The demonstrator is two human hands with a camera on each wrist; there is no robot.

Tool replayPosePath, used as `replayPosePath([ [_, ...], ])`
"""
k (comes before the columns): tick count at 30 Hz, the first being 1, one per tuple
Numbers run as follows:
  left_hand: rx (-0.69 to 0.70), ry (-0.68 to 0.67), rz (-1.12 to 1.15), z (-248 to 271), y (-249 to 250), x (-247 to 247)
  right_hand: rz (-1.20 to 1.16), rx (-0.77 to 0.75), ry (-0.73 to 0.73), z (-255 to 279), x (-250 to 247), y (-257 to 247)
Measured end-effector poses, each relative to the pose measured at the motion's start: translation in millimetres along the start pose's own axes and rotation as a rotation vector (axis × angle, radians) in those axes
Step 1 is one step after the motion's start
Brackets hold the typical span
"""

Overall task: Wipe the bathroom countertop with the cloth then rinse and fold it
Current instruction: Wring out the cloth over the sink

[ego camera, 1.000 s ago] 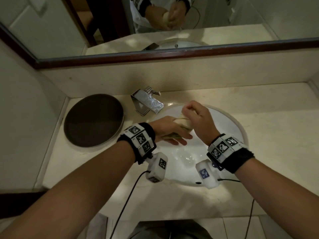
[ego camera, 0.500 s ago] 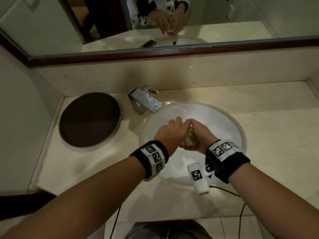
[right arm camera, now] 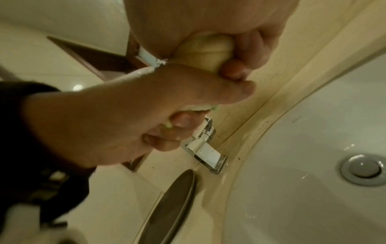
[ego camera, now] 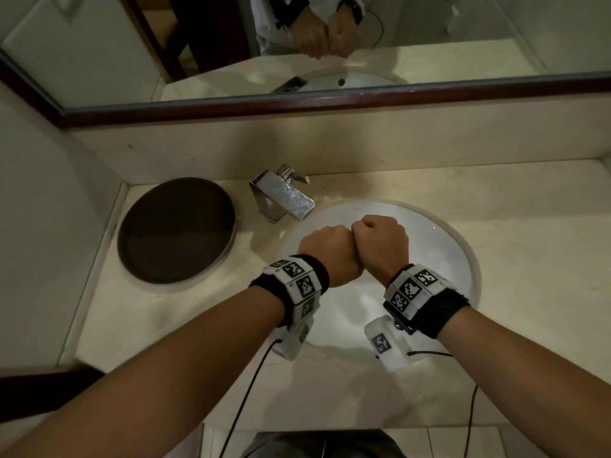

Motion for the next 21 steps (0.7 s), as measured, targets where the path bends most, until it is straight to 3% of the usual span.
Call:
replayPosePath([
  [4, 0.104, -0.158, 0.191, -6, -1, -2, -0.017, -0.165, 0.007, -3, -2, 0],
  [13, 0.183, -0.287, 0.567, -9, -4, 14, -0.022, -0.434, -0.013, -5, -2, 12],
  [18, 0.155, -0.285, 0.581, -16, -7, 9, -0.018, -0.505, -0.01, -15, -5, 9],
  [21, 0.136, -0.273, 0.517, -19, -10, 6, -0.043, -0.443, -0.092, -23, -6, 12],
])
Point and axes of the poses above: each hand's wrist, its own z-axis away from the middle knuckle, its own x-axis out of the palm, y = z × x, the point moved 3 cm from there along -z, towards the middle knuckle, and after that the axes turned 6 degrees about -y, right-handed, at the moved point
